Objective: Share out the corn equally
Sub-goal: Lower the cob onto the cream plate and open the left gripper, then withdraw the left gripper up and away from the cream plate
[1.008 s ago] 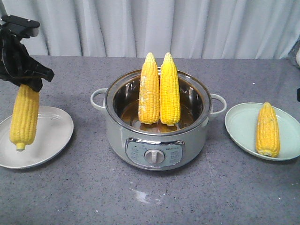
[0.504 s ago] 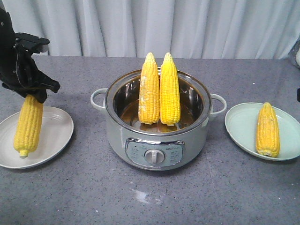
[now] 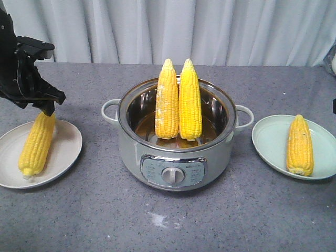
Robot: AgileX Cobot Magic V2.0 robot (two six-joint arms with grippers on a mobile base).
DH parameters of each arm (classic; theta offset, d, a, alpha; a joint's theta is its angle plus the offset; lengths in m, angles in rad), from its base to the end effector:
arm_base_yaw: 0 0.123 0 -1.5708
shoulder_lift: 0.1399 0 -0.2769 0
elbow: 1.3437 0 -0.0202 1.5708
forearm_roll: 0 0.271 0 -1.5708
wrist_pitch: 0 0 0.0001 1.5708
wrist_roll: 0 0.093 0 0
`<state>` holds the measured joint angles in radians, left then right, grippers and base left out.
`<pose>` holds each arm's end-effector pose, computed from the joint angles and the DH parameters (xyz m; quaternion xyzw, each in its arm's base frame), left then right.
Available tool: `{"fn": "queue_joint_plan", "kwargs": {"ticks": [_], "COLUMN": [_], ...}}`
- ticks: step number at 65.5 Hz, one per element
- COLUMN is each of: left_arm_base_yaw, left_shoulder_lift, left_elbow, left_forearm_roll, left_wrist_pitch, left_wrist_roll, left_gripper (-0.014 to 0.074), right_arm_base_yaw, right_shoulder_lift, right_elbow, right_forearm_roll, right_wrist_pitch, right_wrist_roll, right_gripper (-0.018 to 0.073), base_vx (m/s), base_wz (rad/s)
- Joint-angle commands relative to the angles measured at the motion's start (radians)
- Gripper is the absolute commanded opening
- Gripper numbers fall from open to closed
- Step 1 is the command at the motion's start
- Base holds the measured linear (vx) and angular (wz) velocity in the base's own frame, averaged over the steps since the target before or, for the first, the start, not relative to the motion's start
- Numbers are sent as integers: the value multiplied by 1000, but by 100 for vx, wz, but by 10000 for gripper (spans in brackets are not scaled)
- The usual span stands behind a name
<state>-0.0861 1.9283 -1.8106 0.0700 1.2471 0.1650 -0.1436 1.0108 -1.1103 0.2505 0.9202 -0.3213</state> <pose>0.4293 -0.0309 0.2894 0.1299 0.9801 0.0402 0.1445 0.2186 -0.0131 0.3859 -0.0518 0.9055 0.0254 0.4205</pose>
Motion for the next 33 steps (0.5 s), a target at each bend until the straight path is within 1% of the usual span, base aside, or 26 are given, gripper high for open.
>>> {"fn": "queue_joint_plan", "kwargs": {"ticks": [1,9,21,33], "left_arm_base_yaw": [1,1,1,1], "left_shoulder_lift": [-53,-53,-53,-86], "left_elbow": [-28,-28,-28,-28], "left_forearm_roll": [5,4,-8,-70], "left_wrist_pitch": [5,5,-1,-46], "left_wrist_roll": [-10,-10,-11,-11], "left_gripper": [559,602,592,591], "right_arm_base_yaw": [-1,-1,-1,-1], "right_shoulder_lift": [-12,-12,-12,-12], "right_elbow": [-27,-27,-27,-27], "right_forearm_roll": [11,11,11,11], "right_wrist_pitch": [-56,-56,-56,-56], "right_wrist_roll": [-9,-9,-9,-9], "right_gripper": [562,562,562,562], "base_vx": [0,0,0,0], "base_wz": [0,0,0,0]}}
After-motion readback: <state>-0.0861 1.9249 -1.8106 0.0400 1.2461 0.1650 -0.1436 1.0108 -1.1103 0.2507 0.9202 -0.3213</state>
